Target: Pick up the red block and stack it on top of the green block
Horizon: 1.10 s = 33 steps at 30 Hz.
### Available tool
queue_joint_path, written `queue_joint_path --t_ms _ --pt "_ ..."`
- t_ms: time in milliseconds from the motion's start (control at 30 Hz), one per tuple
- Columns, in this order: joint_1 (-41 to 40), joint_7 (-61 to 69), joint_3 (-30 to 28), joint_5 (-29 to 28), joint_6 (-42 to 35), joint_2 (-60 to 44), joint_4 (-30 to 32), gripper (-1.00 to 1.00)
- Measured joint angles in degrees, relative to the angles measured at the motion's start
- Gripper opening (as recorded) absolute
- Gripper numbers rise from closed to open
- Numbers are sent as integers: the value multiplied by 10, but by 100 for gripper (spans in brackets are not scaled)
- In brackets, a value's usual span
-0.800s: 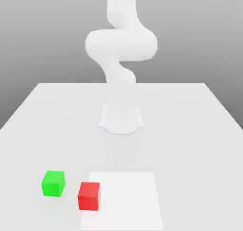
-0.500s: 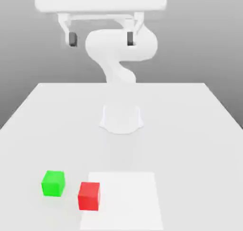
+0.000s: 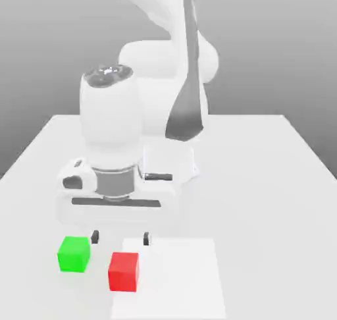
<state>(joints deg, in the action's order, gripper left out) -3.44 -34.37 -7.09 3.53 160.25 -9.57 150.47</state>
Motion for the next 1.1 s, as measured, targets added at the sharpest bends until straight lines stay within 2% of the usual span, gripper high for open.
queue_joint_path --t_ms 100,133,367,567,900,1100 --pt "-15 15 19 19 52 -62 -8 0" --pt "-19 19 24 24 64 -78 -10 -100" --pt "-20 17 25 23 65 -79 -10 -100" --pt "-14 -3 4 -13 -23 27 7 -100" --pt "-127 111 -49 -43 -81 118 39 -100" --pt "-138 162 -32 7 11 23 38 -100"
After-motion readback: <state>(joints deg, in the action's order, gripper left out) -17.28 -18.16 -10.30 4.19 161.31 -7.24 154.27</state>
